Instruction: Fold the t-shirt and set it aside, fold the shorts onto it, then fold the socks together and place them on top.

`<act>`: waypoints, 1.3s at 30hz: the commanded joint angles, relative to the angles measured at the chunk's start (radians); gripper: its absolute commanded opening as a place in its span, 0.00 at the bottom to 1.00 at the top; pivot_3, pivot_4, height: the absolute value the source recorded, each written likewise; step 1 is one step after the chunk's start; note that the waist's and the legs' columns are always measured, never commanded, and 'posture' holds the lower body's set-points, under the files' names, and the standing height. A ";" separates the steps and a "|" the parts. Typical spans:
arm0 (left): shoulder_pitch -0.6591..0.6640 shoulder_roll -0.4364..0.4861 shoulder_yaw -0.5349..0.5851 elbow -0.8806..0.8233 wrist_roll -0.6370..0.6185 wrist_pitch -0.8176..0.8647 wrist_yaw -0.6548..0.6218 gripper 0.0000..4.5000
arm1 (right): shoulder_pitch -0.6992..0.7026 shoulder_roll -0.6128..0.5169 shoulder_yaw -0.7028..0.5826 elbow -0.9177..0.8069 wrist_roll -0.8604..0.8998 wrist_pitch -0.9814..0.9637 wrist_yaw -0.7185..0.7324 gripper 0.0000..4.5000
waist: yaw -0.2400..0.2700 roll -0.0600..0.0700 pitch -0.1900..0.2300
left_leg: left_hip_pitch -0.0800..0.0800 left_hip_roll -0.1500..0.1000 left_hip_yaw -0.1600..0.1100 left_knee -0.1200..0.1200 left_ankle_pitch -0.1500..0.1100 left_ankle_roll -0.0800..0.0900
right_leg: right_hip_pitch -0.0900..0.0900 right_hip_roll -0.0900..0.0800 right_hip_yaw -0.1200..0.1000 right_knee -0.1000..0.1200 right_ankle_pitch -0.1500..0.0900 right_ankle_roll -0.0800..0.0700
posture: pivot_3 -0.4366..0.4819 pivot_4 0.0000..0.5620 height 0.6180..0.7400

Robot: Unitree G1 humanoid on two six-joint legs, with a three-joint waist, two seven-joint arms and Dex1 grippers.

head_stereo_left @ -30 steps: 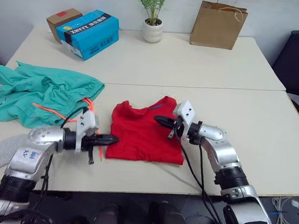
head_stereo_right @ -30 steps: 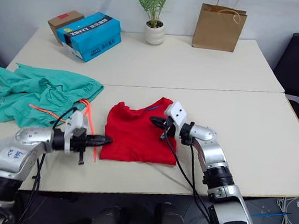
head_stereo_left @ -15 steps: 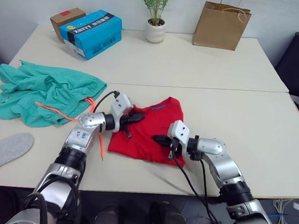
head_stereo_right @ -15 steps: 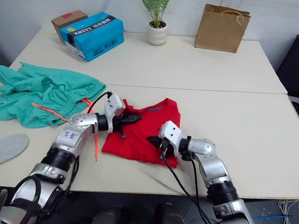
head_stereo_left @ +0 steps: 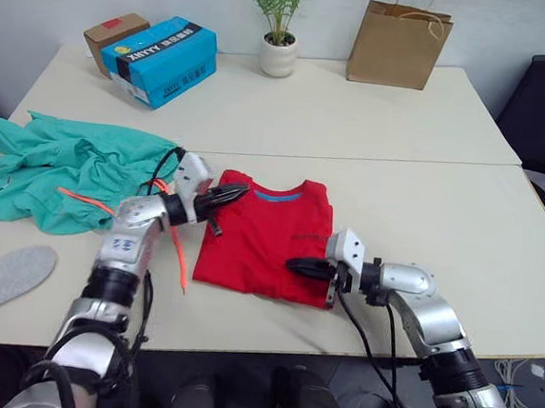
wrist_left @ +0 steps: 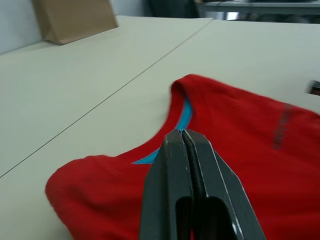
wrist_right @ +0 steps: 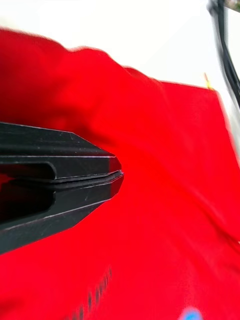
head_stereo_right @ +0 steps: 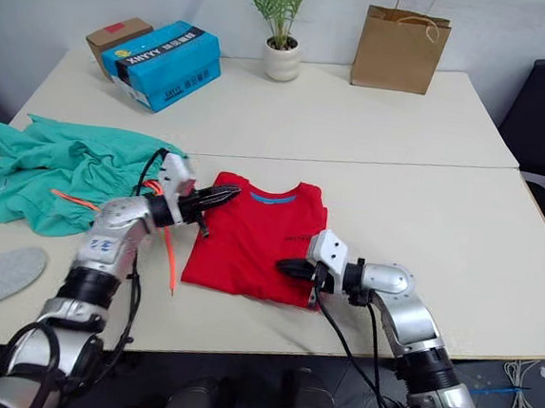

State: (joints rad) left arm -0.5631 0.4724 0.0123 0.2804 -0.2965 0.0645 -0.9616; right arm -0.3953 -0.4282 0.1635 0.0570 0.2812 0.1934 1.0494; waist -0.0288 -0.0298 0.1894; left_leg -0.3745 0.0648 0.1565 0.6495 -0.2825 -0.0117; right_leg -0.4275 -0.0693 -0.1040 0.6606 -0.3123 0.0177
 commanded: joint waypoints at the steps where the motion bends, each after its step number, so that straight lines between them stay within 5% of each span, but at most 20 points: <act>1: 0.055 0.046 -0.054 -0.164 -0.004 0.085 -0.049 0.01 | -0.050 0.041 -0.029 0.007 0.022 0.022 -0.055 0.00 | 0.000 0.000 0.000 | 0.000 0.000 0.000 0.000 0.000 0.000 | 0.000 0.000 0.000 0.000 0.000 0.000 | 0.48 0.27 1.00; 10: 0.160 -0.031 -0.133 -0.231 0.167 0.237 0.215 0.01 | -0.154 0.111 0.000 0.268 -0.148 -0.127 -0.208 0.00 | -0.001 0.000 0.000 | -0.001 -0.001 0.000 0.000 -0.001 0.002 | 0.000 -0.001 0.001 -0.001 0.000 0.000 | 0.48 0.27 1.00; 14: 0.341 0.029 -0.054 -0.483 0.126 0.472 0.286 0.01 | -0.188 0.107 -0.046 0.344 -0.157 -0.156 -0.280 0.00 | -0.021 0.000 0.000 | 0.001 0.000 0.001 -0.002 0.000 0.001 | -0.001 0.000 0.002 0.000 0.000 0.000 | 0.48 0.27 1.00; 19: 0.447 0.000 0.062 -0.524 0.067 0.516 0.364 0.01 | -0.192 0.112 -0.137 0.427 -0.125 -0.215 -0.348 0.00 | -0.022 0.000 0.000 | 0.004 0.000 0.000 -0.003 0.000 0.000 | 0.002 0.000 0.002 0.000 -0.001 -0.001 | 0.48 0.27 1.00; 24: 0.435 -0.001 0.121 -0.494 -0.002 0.427 0.310 0.01 | -0.193 0.114 -0.158 0.476 -0.133 -0.293 -0.355 0.00 | -0.022 0.000 0.000 | 0.004 0.000 0.000 -0.003 -0.001 0.001 | 0.002 -0.001 0.002 0.001 0.000 -0.002 | 0.48 0.27 1.00; 31: 0.316 0.078 0.133 -0.528 -0.199 0.445 0.080 0.01 | -0.131 0.117 -0.088 0.223 -0.031 -0.244 -0.161 0.00 | -0.022 0.000 0.000 | 0.001 0.000 -0.001 -0.004 0.000 -0.001 | 0.000 0.000 0.001 0.000 0.000 -0.002 | 0.48 0.27 1.00; 36: 0.160 0.003 -0.035 -0.326 -0.025 0.329 0.145 0.01 | -0.038 0.120 0.022 0.112 -0.091 -0.198 -0.137 0.00 | -0.002 0.000 0.000 | 0.001 0.000 -0.001 -0.003 -0.001 0.000 | 0.001 0.000 0.001 -0.001 0.000 -0.001 | 0.48 0.27 1.00; 39: 0.116 -0.087 -0.038 -0.198 0.019 0.260 0.240 0.01 | -0.011 0.105 0.050 0.140 -0.133 -0.232 -0.140 0.00 | 0.002 0.000 0.000 | 0.000 -0.001 -0.001 -0.002 -0.001 0.001 | 0.000 0.000 0.001 -0.001 0.001 -0.001 | 0.48 0.27 1.00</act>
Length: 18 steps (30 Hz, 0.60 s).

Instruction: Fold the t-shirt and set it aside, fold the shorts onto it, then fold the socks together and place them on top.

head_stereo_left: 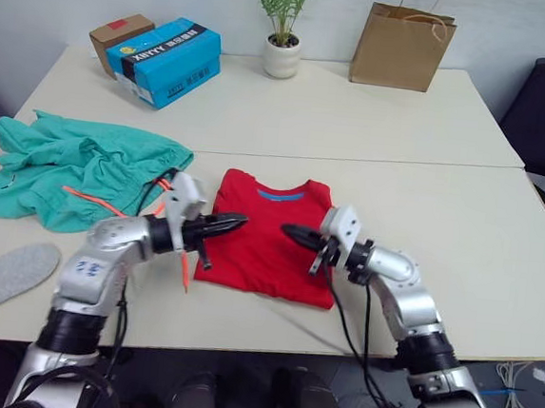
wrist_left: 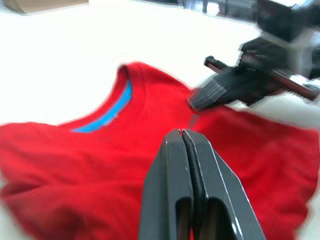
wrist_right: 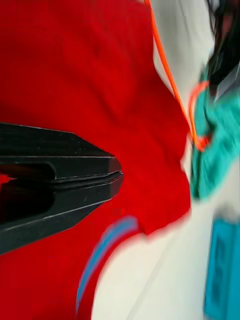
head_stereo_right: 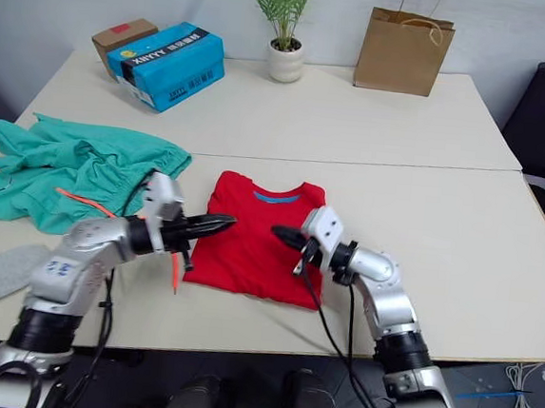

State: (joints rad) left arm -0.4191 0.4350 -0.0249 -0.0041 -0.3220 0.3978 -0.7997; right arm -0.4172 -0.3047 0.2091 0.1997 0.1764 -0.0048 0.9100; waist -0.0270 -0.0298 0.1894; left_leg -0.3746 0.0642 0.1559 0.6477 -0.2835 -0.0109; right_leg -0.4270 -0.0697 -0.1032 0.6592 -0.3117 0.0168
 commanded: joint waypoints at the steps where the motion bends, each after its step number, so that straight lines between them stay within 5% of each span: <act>1: -0.033 -0.065 0.002 0.113 0.056 -0.092 0.095 0.01 | 0.014 -0.020 0.006 0.004 -0.033 -0.039 -0.002 0.00 | -0.002 0.000 0.000 | 0.000 0.000 0.000 0.000 0.000 0.000 | 0.000 0.000 0.000 0.000 0.000 0.000 | 0.48 0.27 1.00; 10: 0.096 -0.010 0.070 0.083 0.084 -0.094 0.155 0.01 | 0.129 -0.140 0.010 -0.019 -0.058 -0.133 0.045 0.00 | -0.001 -0.001 -0.001 | 0.002 0.000 0.000 -0.001 0.000 0.000 | 0.002 0.000 0.000 0.000 0.000 0.000 | 0.48 0.27 1.00; 18: 0.133 0.075 0.124 0.056 0.050 -0.075 0.113 0.01 | 0.181 -0.130 -0.060 -0.104 0.018 -0.088 -0.010 0.00 | -0.001 -0.003 -0.002 | 0.006 0.001 -0.001 -0.002 -0.002 0.002 | 0.004 0.000 0.000 0.000 0.001 -0.002 | 0.48 0.27 1.00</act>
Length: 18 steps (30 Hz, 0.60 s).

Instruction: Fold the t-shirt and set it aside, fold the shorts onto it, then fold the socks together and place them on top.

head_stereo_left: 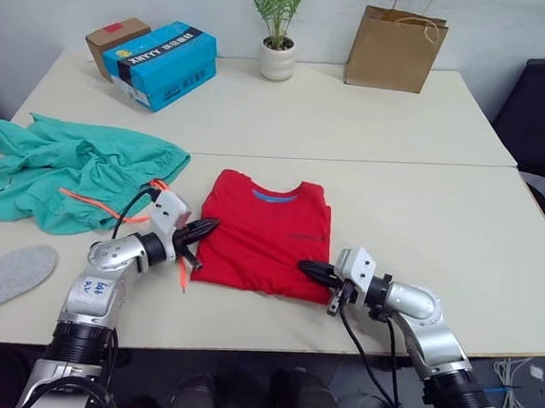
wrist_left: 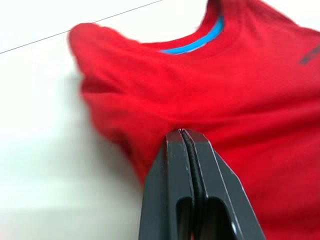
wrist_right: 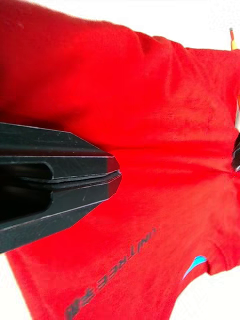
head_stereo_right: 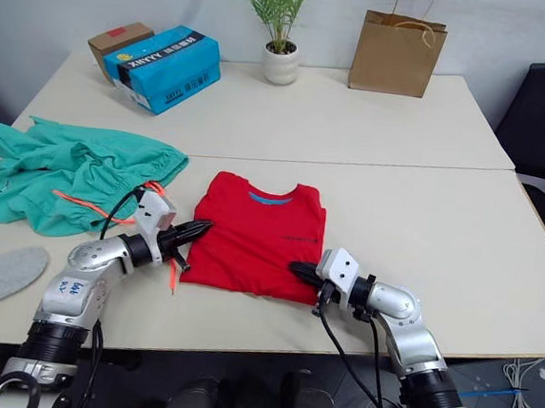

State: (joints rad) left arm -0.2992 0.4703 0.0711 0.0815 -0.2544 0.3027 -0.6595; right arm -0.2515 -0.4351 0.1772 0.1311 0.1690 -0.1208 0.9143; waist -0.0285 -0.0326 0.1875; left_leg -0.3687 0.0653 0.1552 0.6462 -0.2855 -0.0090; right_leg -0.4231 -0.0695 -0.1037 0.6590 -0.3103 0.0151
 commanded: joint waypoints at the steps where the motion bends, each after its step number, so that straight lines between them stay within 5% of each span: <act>1: 0.010 0.048 0.035 -0.052 -0.044 0.029 -0.051 0.01 | 0.008 0.009 -0.039 -0.057 0.050 0.049 -0.020 0.00 | 0.001 0.000 0.000 | 0.000 0.000 0.000 0.000 0.000 0.000 | 0.000 0.000 0.000 0.000 0.000 0.000 | 0.48 0.27 1.00; 8: -0.133 0.061 0.023 -0.082 -0.140 0.089 -0.147 0.01 | -0.125 0.071 -0.063 -0.072 0.123 0.183 -0.050 0.00 | 0.001 0.000 0.001 | -0.005 0.000 -0.001 0.000 0.004 -0.003 | -0.004 0.000 -0.001 0.000 0.000 0.000 | 0.48 0.27 1.00; 18: -0.329 -0.044 -0.101 0.271 -0.005 -0.041 -0.155 0.01 | -0.406 0.156 -0.022 0.425 -0.047 0.101 -0.133 0.00 | -0.007 0.000 0.001 | -0.006 0.000 0.002 0.001 0.004 -0.003 | -0.005 0.001 0.000 0.000 0.000 0.000 | 0.48 0.27 1.00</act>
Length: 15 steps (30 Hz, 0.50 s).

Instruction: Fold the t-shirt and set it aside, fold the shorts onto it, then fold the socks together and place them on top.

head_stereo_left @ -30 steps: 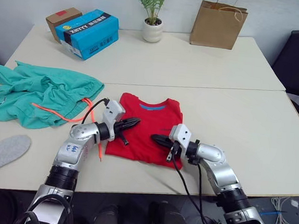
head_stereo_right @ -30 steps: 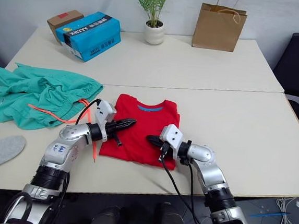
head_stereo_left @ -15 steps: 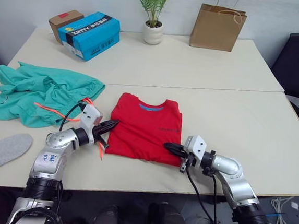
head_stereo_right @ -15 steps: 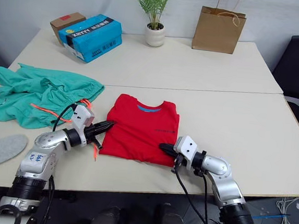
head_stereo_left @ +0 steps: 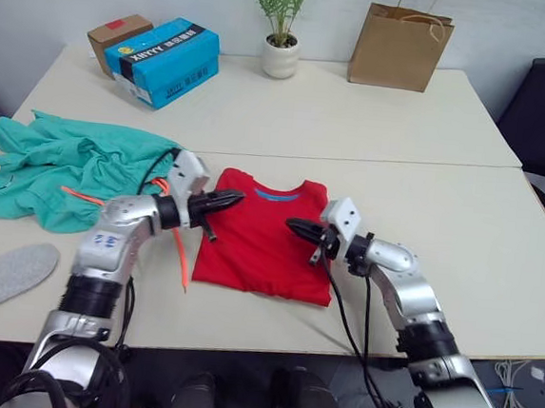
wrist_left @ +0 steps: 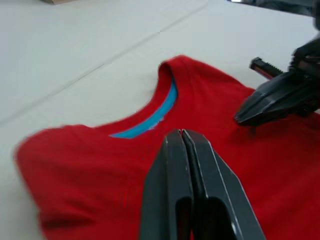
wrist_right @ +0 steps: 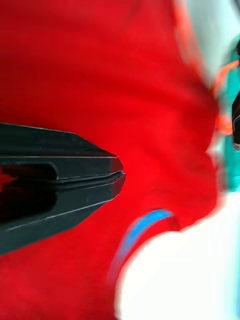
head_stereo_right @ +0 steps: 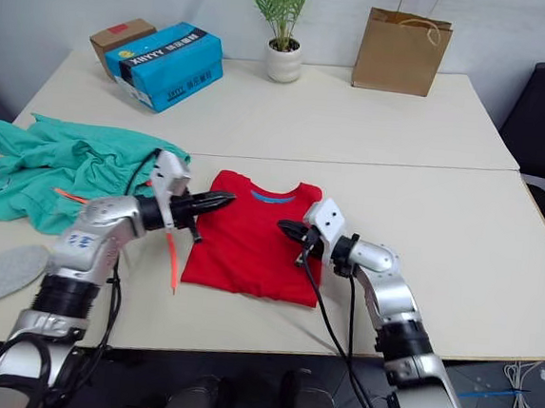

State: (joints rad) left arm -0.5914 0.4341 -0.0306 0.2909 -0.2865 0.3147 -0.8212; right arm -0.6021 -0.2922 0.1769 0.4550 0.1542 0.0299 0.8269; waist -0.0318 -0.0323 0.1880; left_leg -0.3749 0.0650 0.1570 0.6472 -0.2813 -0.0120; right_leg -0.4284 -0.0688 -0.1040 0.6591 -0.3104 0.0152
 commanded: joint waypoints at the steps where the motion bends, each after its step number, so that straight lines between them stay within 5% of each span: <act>1: -0.048 -0.016 0.003 0.096 0.036 -0.067 0.017 0.01 | -0.078 0.017 -0.031 0.142 -0.039 -0.061 -0.064 0.00 | -0.005 0.000 0.000 | 0.000 0.000 0.001 0.000 0.001 0.000 | 0.000 0.001 0.000 0.000 0.000 0.000 | 0.48 0.27 1.00; 6: -0.045 -0.026 0.019 0.176 0.062 -0.133 0.043 0.01 | -0.152 0.030 -0.091 0.290 -0.050 -0.106 -0.173 0.00 | -0.003 0.000 0.000 | 0.000 0.001 0.000 0.001 0.001 -0.001 | 0.000 0.001 0.001 0.001 0.000 0.000 | 0.48 0.27 1.00; 15: 0.110 0.047 0.023 -0.060 0.006 -0.101 -0.081 0.01 | -0.212 0.030 -0.142 0.426 -0.071 -0.163 -0.275 0.00 | -0.010 0.000 0.000 | 0.001 0.001 0.001 0.000 0.002 -0.001 | 0.000 0.001 0.002 0.001 0.000 0.000 | 0.48 0.27 1.00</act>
State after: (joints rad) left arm -0.4952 0.4642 -0.0170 0.3082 -0.2485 0.2131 -0.8628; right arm -0.8069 -0.2581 0.0577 0.8561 0.0952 -0.1211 0.5777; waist -0.0419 -0.0322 0.1880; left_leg -0.3735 0.0662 0.1577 0.6472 -0.2798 -0.0136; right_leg -0.4281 -0.0682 -0.1024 0.6604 -0.3104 0.0151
